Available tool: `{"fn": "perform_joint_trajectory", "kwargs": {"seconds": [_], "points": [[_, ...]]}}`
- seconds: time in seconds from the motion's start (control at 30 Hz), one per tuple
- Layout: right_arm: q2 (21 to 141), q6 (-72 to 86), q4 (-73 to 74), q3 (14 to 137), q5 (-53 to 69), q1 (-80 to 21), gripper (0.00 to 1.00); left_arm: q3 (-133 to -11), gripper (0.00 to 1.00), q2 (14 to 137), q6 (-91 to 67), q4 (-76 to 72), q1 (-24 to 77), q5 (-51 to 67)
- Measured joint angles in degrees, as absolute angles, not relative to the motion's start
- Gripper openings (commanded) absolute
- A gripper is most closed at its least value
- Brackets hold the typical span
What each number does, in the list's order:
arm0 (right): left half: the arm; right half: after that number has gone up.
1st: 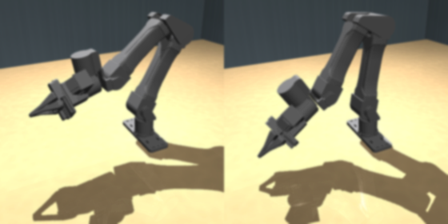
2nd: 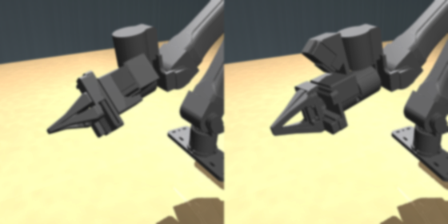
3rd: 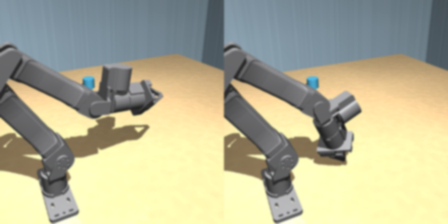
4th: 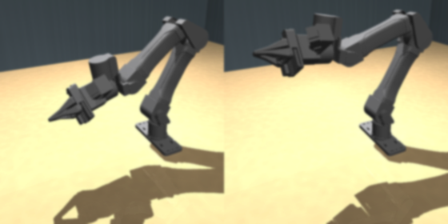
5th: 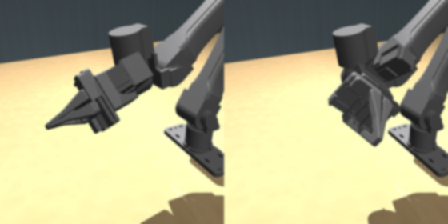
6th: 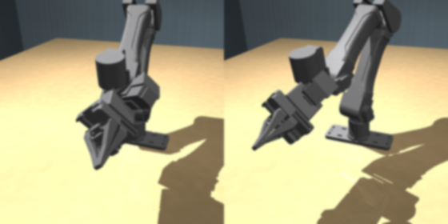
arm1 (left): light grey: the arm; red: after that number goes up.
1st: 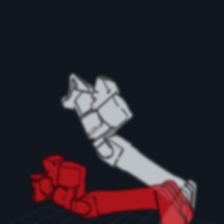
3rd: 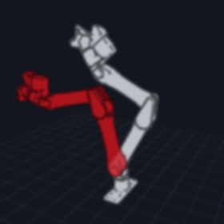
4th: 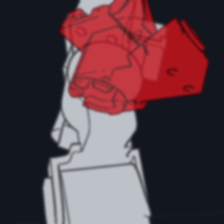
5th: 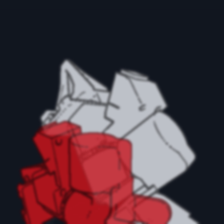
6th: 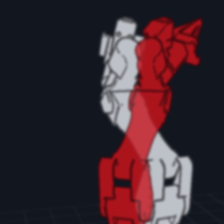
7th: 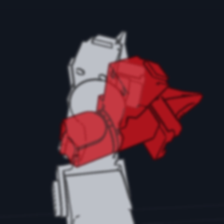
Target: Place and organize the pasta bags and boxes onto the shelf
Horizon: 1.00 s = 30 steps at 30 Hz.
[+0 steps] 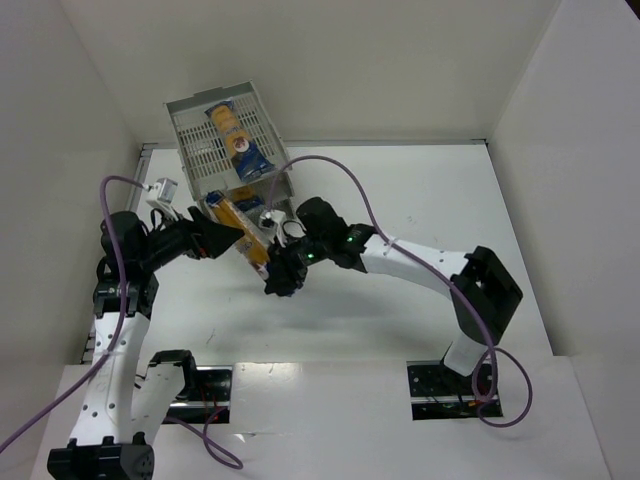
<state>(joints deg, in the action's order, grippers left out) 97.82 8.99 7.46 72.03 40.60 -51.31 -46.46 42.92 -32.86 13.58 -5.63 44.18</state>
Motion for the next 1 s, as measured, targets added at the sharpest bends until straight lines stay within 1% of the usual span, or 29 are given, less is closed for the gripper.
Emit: {"fn": "perform_joint_trajectory", "kwargs": {"seconds": [0.23, 0.47, 0.73, 1.0], "points": [[89.5, 6.7, 9.6, 60.6, 40.0, -49.3, 0.0, -46.5, 0.99, 42.8, -27.6, 15.3, -5.1, 36.6], [86.5, 6.7, 9.6, 52.3, 38.6, -47.7, 0.0, -47.0, 0.99, 43.1, -24.0, 17.8, -5.1, 28.0], [87.5, 10.2, 9.5, 48.6, 35.8, -44.1, 0.0, -48.2, 0.99, 43.1, -22.4, 18.2, -5.1, 22.6], [96.9, 14.8, 8.7, 49.7, 33.6, -43.7, 0.0, -48.3, 0.99, 43.6, -22.4, 18.4, -5.1, 16.6]]}}
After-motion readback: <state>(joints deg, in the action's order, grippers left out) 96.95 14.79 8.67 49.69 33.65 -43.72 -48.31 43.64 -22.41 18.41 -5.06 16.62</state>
